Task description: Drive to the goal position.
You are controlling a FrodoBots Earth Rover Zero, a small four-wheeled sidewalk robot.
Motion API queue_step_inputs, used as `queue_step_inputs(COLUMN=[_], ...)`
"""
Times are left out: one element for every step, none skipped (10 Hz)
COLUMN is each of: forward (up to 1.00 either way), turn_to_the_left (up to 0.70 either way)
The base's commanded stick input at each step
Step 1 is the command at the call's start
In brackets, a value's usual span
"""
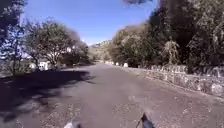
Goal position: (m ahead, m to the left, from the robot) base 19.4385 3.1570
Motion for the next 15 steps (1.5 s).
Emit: queue_step_inputs(forward=[0.5, 0.5, 0.5, 0.5, 0.5, 0.5, 0.5, 0.5, 0.5, 0.5, 0.5, 0.5, 0.5, 0.5, 0.5], turn_to_the_left=[0.0, 0.0, 0.0, 0.0, 0.0, 0.0, 0.0, 0.0, 0.0, 0.0, 0.0, 0.0, 0.0, 0.0, 0.0])
